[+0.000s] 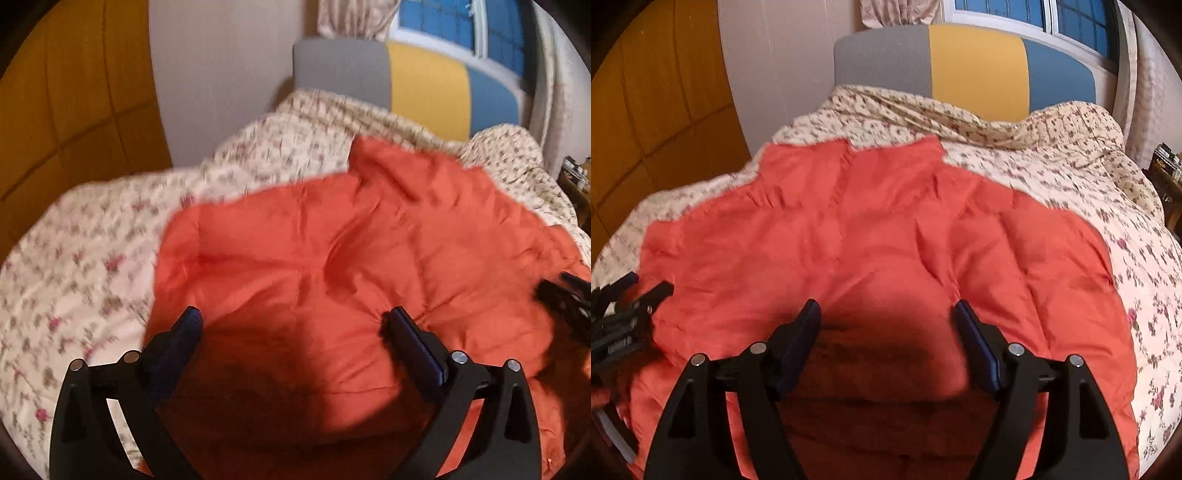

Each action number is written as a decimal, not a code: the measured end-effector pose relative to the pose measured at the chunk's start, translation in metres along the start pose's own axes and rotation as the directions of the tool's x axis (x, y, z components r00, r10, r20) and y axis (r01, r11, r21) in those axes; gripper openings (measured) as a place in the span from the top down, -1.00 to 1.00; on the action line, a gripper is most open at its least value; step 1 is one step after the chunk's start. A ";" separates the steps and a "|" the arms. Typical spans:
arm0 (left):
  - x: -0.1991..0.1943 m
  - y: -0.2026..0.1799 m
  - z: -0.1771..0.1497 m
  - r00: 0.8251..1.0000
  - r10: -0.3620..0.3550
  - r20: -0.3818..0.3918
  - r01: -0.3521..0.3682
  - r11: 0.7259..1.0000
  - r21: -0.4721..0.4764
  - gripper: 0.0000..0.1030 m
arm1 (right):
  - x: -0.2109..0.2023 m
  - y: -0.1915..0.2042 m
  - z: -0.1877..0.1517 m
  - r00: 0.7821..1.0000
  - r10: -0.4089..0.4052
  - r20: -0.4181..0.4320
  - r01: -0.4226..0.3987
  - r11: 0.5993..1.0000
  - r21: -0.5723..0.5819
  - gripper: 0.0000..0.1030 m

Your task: Fold large clothes

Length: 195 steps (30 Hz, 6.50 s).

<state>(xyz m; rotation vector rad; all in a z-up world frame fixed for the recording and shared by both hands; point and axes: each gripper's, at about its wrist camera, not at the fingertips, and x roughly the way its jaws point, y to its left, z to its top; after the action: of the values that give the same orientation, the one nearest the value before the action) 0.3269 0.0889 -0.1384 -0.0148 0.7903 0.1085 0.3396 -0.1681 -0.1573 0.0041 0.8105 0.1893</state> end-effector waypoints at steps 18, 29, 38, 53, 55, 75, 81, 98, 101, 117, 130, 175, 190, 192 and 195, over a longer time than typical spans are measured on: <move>-0.046 0.007 -0.024 0.998 -0.059 -0.013 0.060 0.998 0.009 -0.94 | -0.026 -0.009 -0.016 0.999 0.004 -0.038 -0.003 0.999 0.039 -0.59; -0.099 0.032 -0.098 0.993 -0.104 -0.051 0.100 0.992 -0.083 -0.94 | -0.127 -0.041 -0.072 0.998 -0.055 -0.023 0.056 0.997 0.048 -0.59; -0.134 0.055 -0.139 0.995 -0.093 -0.031 0.090 0.993 -0.082 -0.94 | -0.188 -0.090 -0.138 0.991 -0.126 -0.033 0.129 0.984 0.123 -0.60; -0.167 0.069 -0.199 0.976 -0.217 -0.013 0.215 0.971 -0.108 -0.65 | -0.231 -0.147 -0.220 0.987 -0.121 -0.103 0.142 0.959 0.243 -0.60; -0.168 0.067 -0.202 0.973 -0.229 -0.013 0.226 0.967 -0.116 -0.61 | -0.228 -0.147 -0.226 0.989 -0.088 -0.115 0.116 0.957 0.264 -0.60; -0.189 0.047 -0.207 0.967 -0.254 -0.018 0.253 0.966 -0.045 0.62 | -0.228 -0.132 -0.234 0.995 0.058 -0.076 -0.033 0.955 0.295 0.64; -0.211 0.053 -0.202 0.953 -0.302 0.023 0.303 0.951 -0.061 0.73 | -0.254 -0.130 -0.228 0.991 0.128 -0.033 -0.113 0.948 0.298 0.74; -0.238 0.073 -0.112 0.884 -0.434 0.171 0.459 0.874 -0.156 0.75 | -0.268 -0.151 -0.156 0.927 0.321 0.194 -0.374 0.814 0.445 0.76; -0.224 0.071 -0.086 0.886 -0.432 0.171 0.457 0.874 -0.163 0.75 | -0.255 -0.154 -0.130 0.923 0.320 0.214 -0.384 0.801 0.459 0.76; -0.101 0.055 0.007 0.912 -0.408 0.046 0.406 0.879 -0.251 0.75 | -0.141 -0.176 -0.049 0.935 0.310 0.175 -0.353 0.748 0.563 0.74; -0.048 0.052 0.033 0.919 -0.394 -0.026 0.357 0.857 -0.372 0.68 | -0.074 -0.198 -0.040 0.934 0.313 0.172 -0.343 0.657 0.671 0.33; -0.045 0.067 -0.058 0.936 -0.351 -0.005 0.334 0.896 -0.292 -0.53 | -0.076 -0.188 -0.102 0.956 0.275 0.097 -0.282 0.781 0.557 -0.26; -0.103 0.053 -0.101 0.904 -0.424 -0.051 0.410 0.895 -0.175 0.28 | -0.137 -0.186 -0.136 0.932 0.335 0.140 -0.355 0.757 0.548 0.27; -0.111 0.053 -0.110 0.899 -0.434 -0.055 0.420 0.891 -0.173 0.28 | -0.150 -0.188 -0.147 0.932 0.335 0.137 -0.354 0.763 0.541 0.27; -0.122 0.051 -0.119 0.895 -0.442 -0.059 0.428 0.888 -0.169 0.28 | -0.168 -0.187 -0.164 0.932 0.335 0.138 -0.354 0.766 0.536 0.27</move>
<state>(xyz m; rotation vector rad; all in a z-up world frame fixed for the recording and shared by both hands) 0.1524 0.1216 -0.1347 -0.3444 0.8565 -0.2629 0.1398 -0.3912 -0.1636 0.7161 0.8021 0.2960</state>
